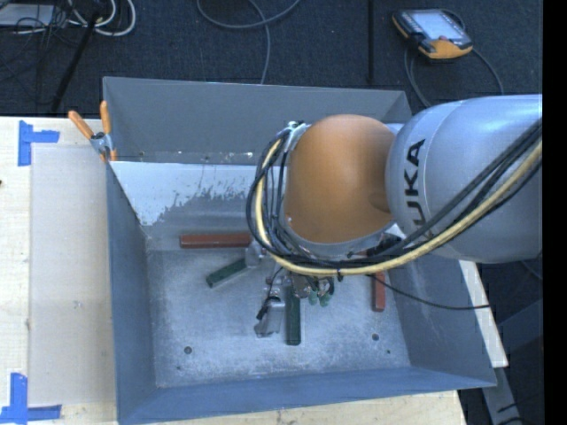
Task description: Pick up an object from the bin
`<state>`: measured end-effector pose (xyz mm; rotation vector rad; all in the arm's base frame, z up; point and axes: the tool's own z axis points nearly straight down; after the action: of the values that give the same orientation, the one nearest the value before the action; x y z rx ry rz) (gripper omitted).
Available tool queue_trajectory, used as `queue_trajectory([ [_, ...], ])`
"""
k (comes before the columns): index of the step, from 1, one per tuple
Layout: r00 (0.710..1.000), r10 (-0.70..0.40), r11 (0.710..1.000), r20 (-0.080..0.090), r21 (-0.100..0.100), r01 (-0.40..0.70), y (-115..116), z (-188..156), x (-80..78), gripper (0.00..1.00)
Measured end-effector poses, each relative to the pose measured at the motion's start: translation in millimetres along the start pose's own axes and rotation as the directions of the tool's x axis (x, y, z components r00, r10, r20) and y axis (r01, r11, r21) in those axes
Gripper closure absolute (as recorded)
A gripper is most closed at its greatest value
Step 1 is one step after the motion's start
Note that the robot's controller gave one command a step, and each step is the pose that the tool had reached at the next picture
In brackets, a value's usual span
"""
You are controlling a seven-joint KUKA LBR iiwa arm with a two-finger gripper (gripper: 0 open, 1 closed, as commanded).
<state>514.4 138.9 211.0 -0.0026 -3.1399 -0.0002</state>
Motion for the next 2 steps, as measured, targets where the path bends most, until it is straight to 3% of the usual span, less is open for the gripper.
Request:
queue_trajectory([
  [1, 1.0, 0.001, 1.0, 0.006, -0.002, -0.001, -6.7, 69.5, -44.0, 0.0],
  [2, 0.988, -0.157, 0.988, -0.002, 0.0, 0.157, -13.0, 67.6, -71.9, 0.0],
])
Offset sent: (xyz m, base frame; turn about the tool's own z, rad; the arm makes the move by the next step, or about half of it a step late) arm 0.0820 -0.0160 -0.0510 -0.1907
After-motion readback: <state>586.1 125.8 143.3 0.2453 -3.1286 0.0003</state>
